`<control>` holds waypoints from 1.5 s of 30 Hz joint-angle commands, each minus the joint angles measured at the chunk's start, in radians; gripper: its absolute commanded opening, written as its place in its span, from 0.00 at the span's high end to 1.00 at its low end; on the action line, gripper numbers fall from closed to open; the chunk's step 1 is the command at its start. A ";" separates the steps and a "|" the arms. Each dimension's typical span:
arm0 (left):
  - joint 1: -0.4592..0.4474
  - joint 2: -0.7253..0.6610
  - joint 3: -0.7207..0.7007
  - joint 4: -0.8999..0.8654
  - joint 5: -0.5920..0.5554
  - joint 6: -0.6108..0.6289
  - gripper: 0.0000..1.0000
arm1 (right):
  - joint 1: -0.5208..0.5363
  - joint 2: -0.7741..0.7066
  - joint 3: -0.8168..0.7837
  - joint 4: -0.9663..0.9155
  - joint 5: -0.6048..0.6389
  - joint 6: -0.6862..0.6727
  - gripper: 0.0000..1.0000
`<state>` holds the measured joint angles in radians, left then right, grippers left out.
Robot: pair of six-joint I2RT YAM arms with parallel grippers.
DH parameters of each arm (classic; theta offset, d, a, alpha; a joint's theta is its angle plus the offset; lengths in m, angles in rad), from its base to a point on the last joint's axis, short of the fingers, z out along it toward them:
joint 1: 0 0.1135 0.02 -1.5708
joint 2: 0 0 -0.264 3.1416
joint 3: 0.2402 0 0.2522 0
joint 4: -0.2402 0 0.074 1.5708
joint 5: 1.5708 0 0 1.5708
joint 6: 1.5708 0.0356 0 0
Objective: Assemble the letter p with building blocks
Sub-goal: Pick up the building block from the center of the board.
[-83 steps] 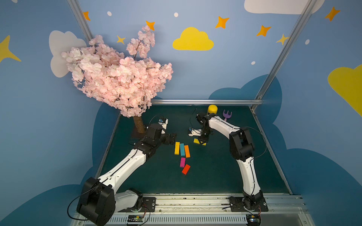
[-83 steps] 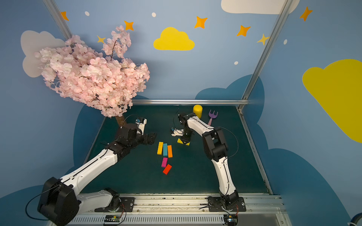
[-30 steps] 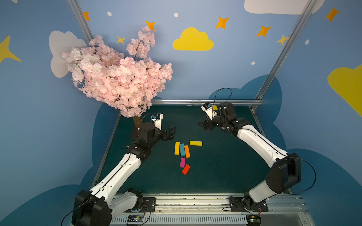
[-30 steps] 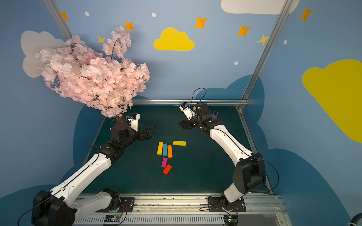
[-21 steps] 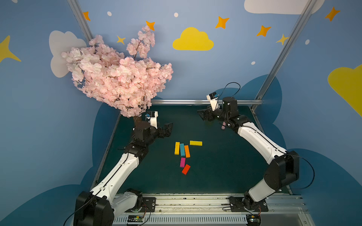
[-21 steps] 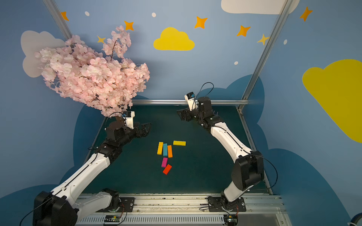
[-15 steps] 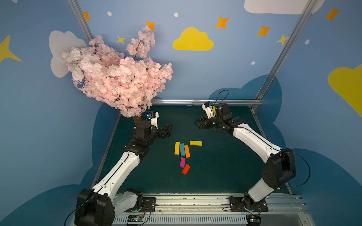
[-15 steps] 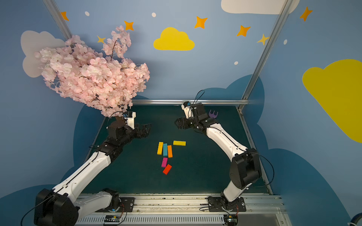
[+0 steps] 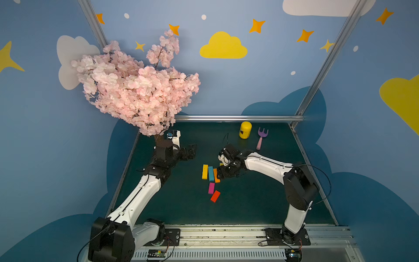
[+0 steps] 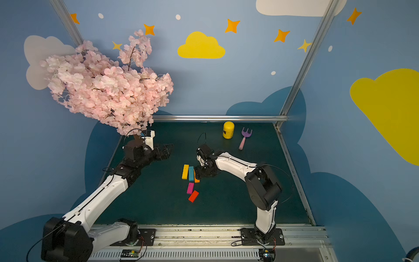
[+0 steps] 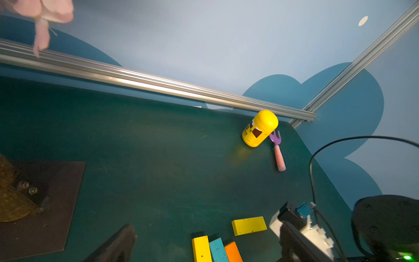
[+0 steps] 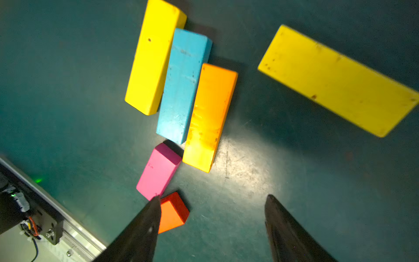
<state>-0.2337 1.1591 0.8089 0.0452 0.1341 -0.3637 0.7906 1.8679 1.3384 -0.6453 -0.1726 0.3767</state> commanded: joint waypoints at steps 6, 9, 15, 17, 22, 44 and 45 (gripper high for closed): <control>0.005 -0.012 -0.029 0.018 0.036 -0.023 0.00 | 0.029 0.071 0.051 -0.004 0.005 0.036 0.31; 0.005 -0.011 -0.032 0.022 0.038 -0.024 0.00 | 0.031 0.087 0.060 0.002 0.010 0.039 0.31; 0.010 -0.010 -0.040 0.026 0.029 -0.023 0.00 | 0.042 0.136 0.098 -0.022 0.033 0.031 0.32; 0.015 -0.010 -0.041 0.024 0.027 -0.023 0.00 | 0.049 0.146 0.108 -0.031 0.050 0.028 0.33; 0.021 -0.009 -0.044 0.030 0.036 -0.029 0.00 | 0.065 0.163 0.128 -0.046 0.081 0.027 0.33; 0.025 -0.022 -0.051 0.028 0.029 -0.028 0.00 | 0.119 0.249 0.229 -0.158 0.216 0.007 0.49; 0.025 -0.023 -0.052 0.027 0.029 -0.026 0.00 | 0.119 0.252 0.229 -0.162 0.219 0.008 0.49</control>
<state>-0.2138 1.1572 0.7738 0.0608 0.1608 -0.3901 0.9054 2.0899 1.5547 -0.7639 0.0212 0.3855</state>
